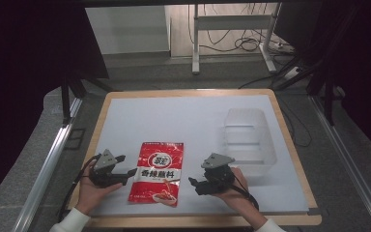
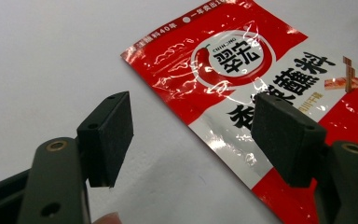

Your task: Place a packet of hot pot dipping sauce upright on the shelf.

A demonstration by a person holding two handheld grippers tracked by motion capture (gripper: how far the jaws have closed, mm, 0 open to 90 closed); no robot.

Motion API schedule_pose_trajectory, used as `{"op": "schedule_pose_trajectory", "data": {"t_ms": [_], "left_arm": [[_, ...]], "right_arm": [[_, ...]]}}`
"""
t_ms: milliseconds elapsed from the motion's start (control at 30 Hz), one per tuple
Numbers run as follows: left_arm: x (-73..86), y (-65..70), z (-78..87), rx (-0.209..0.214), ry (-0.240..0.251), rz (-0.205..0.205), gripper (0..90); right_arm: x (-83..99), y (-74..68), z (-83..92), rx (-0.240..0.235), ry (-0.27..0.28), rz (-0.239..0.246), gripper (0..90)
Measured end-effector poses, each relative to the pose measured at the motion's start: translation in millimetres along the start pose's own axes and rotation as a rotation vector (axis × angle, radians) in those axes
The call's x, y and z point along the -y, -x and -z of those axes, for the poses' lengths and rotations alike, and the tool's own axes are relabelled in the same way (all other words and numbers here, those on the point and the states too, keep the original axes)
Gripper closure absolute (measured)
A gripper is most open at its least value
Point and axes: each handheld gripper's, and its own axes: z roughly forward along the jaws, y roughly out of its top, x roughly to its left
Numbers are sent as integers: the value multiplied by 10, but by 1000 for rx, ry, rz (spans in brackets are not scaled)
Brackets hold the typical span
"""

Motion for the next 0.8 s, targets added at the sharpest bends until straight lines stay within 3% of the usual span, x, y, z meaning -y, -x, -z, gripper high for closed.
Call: {"op": "schedule_pose_trajectory", "data": {"t_ms": [333, 633, 800], "left_arm": [[-12, 15, -43, -1, -12, -10, 292], [19, 38, -27, 8, -16, -20, 292], [46, 60, -1, 7, -20, -29, 292]], "right_arm": [[32, 1, 15, -4, -14, -3, 187], [-117, 3, -33, -6, -57, 23, 201], [-210, 16, -43, -5, -46, 29, 201]]}}
